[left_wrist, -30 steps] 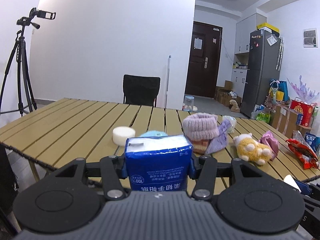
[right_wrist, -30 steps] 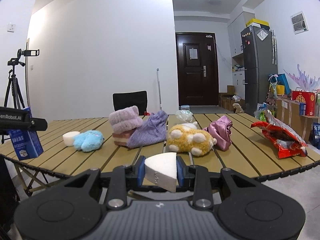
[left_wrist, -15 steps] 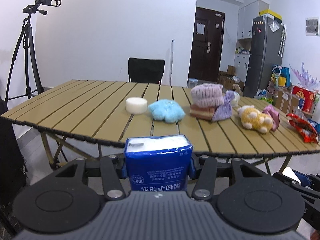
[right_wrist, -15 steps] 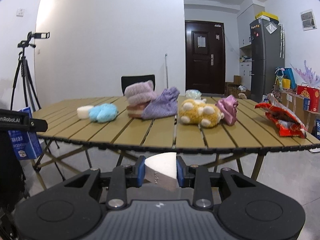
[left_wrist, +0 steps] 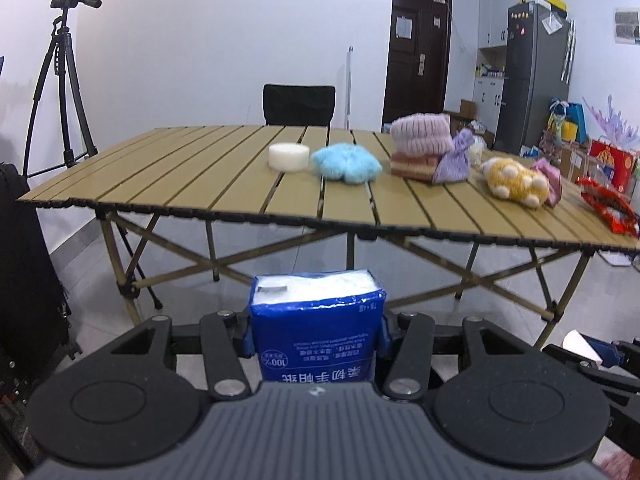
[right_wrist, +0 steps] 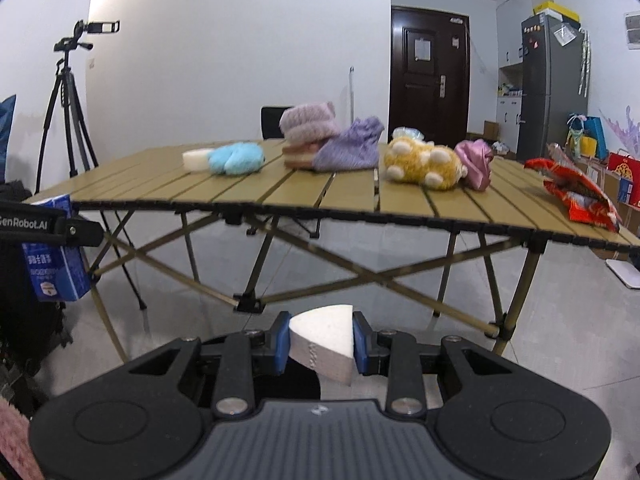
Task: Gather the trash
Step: 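Carry the tissue pack and foam wedge back over the black bin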
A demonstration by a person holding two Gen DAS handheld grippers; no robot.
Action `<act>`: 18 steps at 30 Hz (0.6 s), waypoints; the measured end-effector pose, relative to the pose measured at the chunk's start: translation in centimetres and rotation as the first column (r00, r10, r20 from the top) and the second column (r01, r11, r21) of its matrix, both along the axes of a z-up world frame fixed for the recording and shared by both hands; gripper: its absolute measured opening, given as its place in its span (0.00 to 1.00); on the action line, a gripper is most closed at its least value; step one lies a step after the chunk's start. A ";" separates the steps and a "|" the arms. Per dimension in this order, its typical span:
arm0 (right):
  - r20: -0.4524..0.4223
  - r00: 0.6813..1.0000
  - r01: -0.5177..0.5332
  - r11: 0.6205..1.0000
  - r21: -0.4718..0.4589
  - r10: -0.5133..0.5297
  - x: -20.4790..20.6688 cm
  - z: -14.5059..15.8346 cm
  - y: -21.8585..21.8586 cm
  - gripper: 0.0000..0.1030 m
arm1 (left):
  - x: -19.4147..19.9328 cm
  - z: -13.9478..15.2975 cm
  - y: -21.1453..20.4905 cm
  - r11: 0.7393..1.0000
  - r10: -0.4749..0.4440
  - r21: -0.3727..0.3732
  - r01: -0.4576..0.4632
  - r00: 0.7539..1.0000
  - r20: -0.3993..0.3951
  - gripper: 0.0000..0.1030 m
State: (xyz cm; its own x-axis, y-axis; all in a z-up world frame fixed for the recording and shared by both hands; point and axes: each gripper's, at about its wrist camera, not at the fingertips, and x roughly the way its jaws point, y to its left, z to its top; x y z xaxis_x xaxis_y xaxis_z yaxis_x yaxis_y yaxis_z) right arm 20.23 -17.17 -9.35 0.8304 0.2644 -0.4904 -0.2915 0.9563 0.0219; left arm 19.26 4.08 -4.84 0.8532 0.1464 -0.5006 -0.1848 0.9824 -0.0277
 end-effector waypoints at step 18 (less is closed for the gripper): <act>-0.159 0.987 -0.028 0.999 -0.043 0.021 -2.3 -3.6 0.8 0.29 | -2.1 -5.6 0.5 0.999 -0.008 0.046 0.017 0.983 -0.185 0.51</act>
State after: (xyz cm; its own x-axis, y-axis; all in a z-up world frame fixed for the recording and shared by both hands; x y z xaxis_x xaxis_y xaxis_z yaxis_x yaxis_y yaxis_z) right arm 17.98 -16.42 -12.96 0.7346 0.2586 -0.6273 -0.3114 0.9499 0.0269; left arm 17.18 4.61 -10.39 0.7484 0.1636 -0.6427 -0.1702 0.9840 0.0522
